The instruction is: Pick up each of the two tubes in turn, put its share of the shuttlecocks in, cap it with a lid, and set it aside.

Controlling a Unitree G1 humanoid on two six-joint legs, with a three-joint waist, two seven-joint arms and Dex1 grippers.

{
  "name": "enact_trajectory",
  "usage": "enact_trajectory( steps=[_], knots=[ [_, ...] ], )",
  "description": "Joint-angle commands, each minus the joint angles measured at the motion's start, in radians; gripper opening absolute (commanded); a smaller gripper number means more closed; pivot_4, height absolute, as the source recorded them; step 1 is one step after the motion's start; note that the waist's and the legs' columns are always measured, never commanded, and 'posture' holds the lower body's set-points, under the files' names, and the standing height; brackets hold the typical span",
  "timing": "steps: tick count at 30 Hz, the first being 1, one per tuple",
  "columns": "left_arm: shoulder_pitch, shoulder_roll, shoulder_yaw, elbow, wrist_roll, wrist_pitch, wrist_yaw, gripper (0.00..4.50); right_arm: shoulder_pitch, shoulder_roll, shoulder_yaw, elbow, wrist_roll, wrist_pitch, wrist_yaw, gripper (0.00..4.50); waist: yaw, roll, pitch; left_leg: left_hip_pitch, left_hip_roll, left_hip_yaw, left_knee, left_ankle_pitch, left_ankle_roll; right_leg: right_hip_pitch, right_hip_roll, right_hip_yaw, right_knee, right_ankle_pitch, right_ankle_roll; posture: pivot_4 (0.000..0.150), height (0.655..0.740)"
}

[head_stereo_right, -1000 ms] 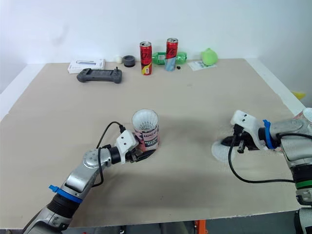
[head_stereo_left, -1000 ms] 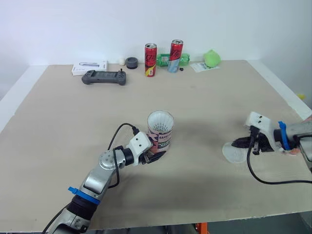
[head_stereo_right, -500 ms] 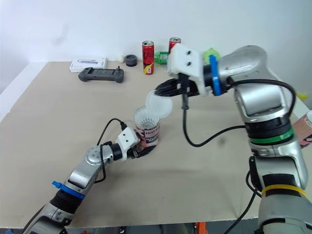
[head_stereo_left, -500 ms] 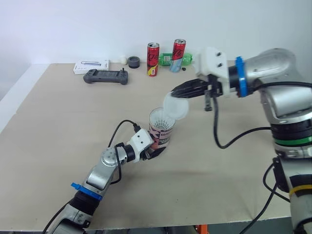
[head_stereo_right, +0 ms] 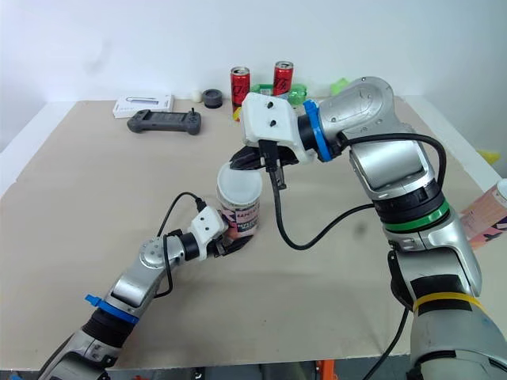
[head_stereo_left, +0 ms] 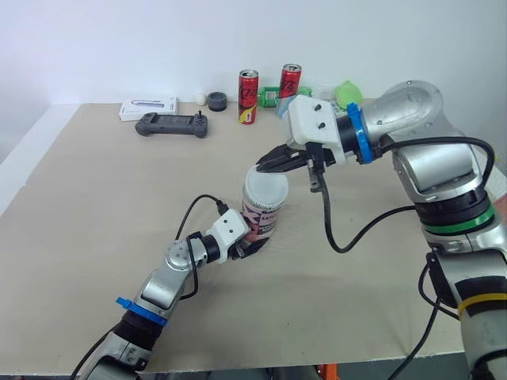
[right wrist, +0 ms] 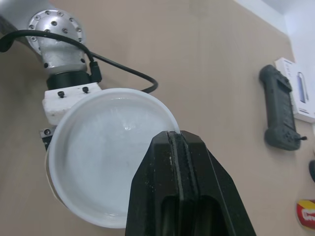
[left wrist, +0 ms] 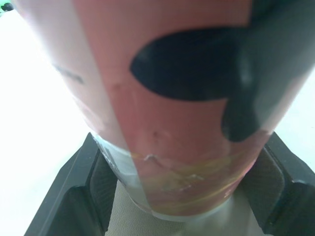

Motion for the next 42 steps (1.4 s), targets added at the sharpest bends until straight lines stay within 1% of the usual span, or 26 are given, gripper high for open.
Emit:
enact_trajectory(
  steps=[1, 11, 25, 42],
  knots=[
    [0.011, 0.001, -0.007, 0.008, 0.014, 0.013, 0.006, 3.02, -0.027, -0.005, -0.005, -0.038, -0.014, -0.015, 0.010, 0.03, 0.000, 0.000, 0.000, 0.000, 0.000, 0.000, 0.000, 0.000, 0.000, 0.000, 0.000, 0.000, 0.000, 0.000, 0.000, 0.150, 0.7400],
    [0.013, 0.002, -0.006, 0.004, 0.015, 0.016, 0.005, 3.02, -0.033, -0.014, 0.043, -0.033, -0.086, -0.047, 0.036, 0.03, 0.000, 0.000, 0.000, 0.000, 0.000, 0.000, 0.000, 0.000, 0.000, 0.000, 0.000, 0.000, 0.000, 0.000, 0.000, 0.150, 0.7400],
    [0.011, -0.001, -0.011, 0.003, 0.020, 0.017, 0.003, 3.02, -0.043, -0.013, 0.068, -0.021, -0.157, -0.097, 0.051, 0.03, 0.000, 0.000, 0.000, 0.000, 0.000, 0.000, 0.000, 0.000, 0.000, 0.000, 0.000, 0.000, 0.000, 0.000, 0.000, 0.150, 0.7400],
    [0.014, -0.004, -0.011, 0.000, 0.021, 0.020, 0.005, 3.02, -0.041, 0.008, 0.068, -0.007, -0.164, -0.138, 0.049, 0.03, 0.000, 0.000, 0.000, 0.000, 0.000, 0.000, 0.000, 0.000, 0.000, 0.000, 0.000, 0.000, 0.000, 0.000, 0.000, 0.150, 0.7400]
  ],
)
